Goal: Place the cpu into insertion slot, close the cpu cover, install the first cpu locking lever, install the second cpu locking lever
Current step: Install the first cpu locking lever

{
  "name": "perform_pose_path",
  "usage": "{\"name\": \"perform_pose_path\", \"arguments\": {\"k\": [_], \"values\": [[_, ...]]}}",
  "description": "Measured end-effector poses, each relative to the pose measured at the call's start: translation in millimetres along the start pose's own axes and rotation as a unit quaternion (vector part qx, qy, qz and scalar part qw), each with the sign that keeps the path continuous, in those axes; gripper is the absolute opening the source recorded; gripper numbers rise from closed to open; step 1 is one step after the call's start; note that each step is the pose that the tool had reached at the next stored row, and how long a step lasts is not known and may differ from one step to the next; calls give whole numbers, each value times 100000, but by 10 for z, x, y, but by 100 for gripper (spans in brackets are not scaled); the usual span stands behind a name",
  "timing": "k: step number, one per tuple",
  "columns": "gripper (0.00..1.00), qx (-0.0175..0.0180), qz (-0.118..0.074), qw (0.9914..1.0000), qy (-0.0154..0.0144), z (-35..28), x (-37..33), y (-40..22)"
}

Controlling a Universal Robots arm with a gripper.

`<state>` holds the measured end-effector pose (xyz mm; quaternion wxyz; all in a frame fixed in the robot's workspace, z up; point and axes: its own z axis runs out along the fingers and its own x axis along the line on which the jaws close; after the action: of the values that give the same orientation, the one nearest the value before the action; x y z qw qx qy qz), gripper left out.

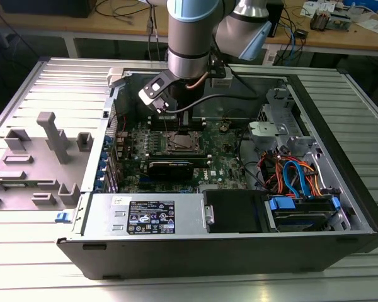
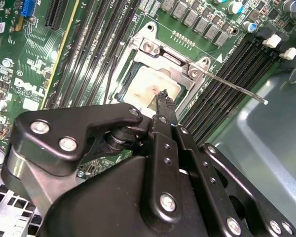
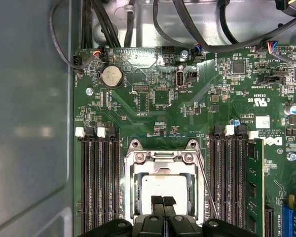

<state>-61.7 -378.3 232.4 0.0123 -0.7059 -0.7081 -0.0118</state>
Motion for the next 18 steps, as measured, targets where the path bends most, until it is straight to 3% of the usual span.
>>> {"name": "perform_pose_path", "arguments": {"k": [9,18], "values": [[11,-4,-1,100000,5,-44,1,0],[11,-5,8,100000,17,-189,6,0]]}}
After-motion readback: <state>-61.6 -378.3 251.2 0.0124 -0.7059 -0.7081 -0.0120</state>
